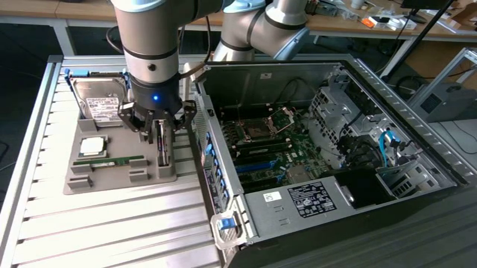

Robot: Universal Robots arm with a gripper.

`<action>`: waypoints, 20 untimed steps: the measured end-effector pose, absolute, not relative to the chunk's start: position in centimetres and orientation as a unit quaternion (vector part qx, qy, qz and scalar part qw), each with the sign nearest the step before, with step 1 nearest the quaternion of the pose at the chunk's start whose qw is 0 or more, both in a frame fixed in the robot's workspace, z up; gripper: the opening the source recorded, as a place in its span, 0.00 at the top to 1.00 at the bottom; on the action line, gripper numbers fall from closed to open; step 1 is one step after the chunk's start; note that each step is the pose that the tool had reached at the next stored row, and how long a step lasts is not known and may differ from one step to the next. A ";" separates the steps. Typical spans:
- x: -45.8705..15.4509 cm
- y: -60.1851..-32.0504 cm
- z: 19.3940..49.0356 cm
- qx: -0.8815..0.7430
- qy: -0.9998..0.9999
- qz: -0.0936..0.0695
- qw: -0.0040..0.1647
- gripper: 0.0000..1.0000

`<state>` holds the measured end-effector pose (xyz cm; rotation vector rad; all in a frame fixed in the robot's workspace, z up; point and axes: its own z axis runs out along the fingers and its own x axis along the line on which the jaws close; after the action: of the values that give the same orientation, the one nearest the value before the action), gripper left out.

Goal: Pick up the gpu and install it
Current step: 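Pick up the gpu and move the gpu toward the slot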

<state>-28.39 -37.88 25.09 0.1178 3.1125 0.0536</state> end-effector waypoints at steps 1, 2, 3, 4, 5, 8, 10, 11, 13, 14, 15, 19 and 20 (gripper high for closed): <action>-28.4 -37.9 25.1 0.038 0.999 0.017 0.013 0.50; -28.4 -37.8 25.0 0.038 0.999 0.017 0.013 0.50; -28.4 -37.6 25.0 0.038 0.999 0.017 0.013 0.50; -28.4 -37.4 25.0 0.038 0.999 0.017 0.013 0.50; -28.4 -37.2 25.0 0.038 0.999 0.017 0.013 0.50; -28.4 -36.8 25.0 0.038 0.999 0.017 0.013 0.50; -28.4 -36.6 24.9 0.038 0.999 0.017 0.013 0.50; -28.4 -36.6 24.8 0.038 0.999 0.017 0.013 0.50; -28.5 -36.4 24.7 0.038 0.999 0.017 0.013 0.50; -28.5 -36.3 24.7 0.038 0.999 0.017 0.013 0.50; -28.5 -36.1 24.6 0.038 0.999 0.017 0.013 0.50; -28.5 -35.3 24.5 0.038 0.999 0.017 0.013 0.50; -28.5 -35.2 24.5 0.038 0.999 0.017 0.013 0.50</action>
<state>-28.47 -35.22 24.51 0.1177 3.1124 0.0537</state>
